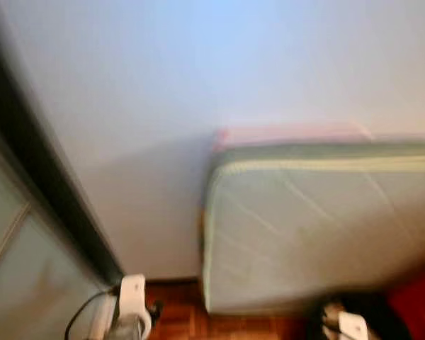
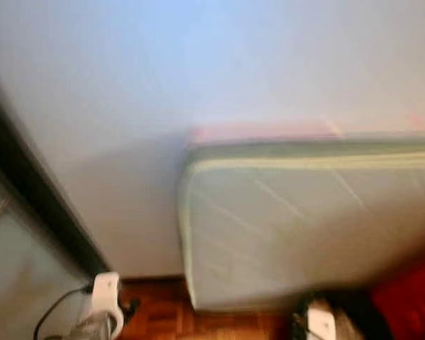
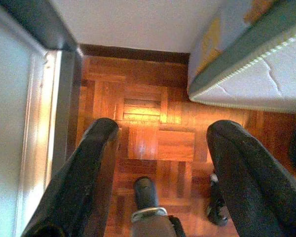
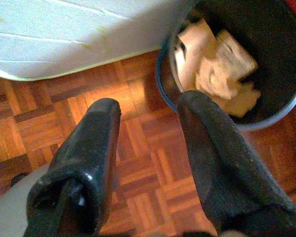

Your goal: Clean up the room

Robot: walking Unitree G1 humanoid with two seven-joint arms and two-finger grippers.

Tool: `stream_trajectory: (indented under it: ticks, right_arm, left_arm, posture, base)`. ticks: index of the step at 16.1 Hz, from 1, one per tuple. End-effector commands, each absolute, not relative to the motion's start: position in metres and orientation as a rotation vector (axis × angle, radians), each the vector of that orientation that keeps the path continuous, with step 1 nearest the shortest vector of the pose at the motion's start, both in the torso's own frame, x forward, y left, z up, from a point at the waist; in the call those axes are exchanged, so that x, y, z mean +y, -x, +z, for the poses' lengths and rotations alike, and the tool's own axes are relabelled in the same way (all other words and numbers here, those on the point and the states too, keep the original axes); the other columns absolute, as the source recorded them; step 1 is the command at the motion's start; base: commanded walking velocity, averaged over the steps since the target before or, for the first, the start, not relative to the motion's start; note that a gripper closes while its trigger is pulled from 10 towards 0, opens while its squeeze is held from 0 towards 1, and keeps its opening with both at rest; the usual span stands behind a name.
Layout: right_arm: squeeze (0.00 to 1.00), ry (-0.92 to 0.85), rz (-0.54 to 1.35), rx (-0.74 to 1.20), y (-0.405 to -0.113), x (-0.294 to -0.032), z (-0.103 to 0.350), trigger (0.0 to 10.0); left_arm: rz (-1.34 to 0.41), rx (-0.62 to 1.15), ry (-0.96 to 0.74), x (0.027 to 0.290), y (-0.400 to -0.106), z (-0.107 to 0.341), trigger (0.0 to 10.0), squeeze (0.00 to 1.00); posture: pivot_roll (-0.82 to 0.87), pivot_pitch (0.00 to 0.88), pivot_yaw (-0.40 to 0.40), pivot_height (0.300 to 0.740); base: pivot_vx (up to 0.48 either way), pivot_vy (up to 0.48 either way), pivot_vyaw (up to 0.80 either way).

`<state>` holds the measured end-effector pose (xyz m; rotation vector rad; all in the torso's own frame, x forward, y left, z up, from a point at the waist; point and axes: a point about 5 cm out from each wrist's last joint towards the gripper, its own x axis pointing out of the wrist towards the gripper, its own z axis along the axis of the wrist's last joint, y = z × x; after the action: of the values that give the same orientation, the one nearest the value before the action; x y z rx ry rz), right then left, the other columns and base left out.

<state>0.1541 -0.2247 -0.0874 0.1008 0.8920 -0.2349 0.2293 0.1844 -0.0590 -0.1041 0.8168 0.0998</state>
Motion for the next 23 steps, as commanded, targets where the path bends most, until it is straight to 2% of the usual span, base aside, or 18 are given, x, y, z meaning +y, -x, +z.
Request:
stream_trajectory:
  ticks: [1, 13, 16, 23]
  right_arm:
    - [0.00, -0.277, -0.157, 0.749, -0.2895, -0.1746, -0.0165, 10.0]
    - [0.00, -0.302, -0.173, 0.752, -0.2863, -0.1743, -0.0194, 10.0]
    - [0.00, -0.320, -0.175, 0.740, -0.2860, -0.1737, -0.0196, 10.0]
    - [0.00, -0.327, -0.189, 0.738, -0.2868, -0.1740, -0.0189, 10.0]
  left_arm:
    - [0.143, 0.906, 0.097, 0.2131, -0.1888, -0.0768, 10.0, 0.00]
    - [0.137, 0.918, 0.092, 0.2128, -0.1853, -0.0786, 10.0, 0.00]
    - [0.092, 0.920, 0.052, 0.2126, -0.1861, -0.0781, 10.0, 0.00]
    - [0.095, 0.923, 0.063, 0.2125, -0.1866, -0.0780, 10.0, 0.00]
  posture:
    - [0.06, 0.000, 0.032, 0.740]
    - [0.06, 0.000, 0.042, 0.740]
    - [0.06, 0.000, 0.043, 0.740]
    - [0.06, 0.000, 0.044, 0.740]
  base:
    - [0.000, 0.000, -0.77]
    - [0.000, 0.000, -0.77]
    - [0.000, 0.000, 0.00]
    - [0.000, -0.480, 0.00]
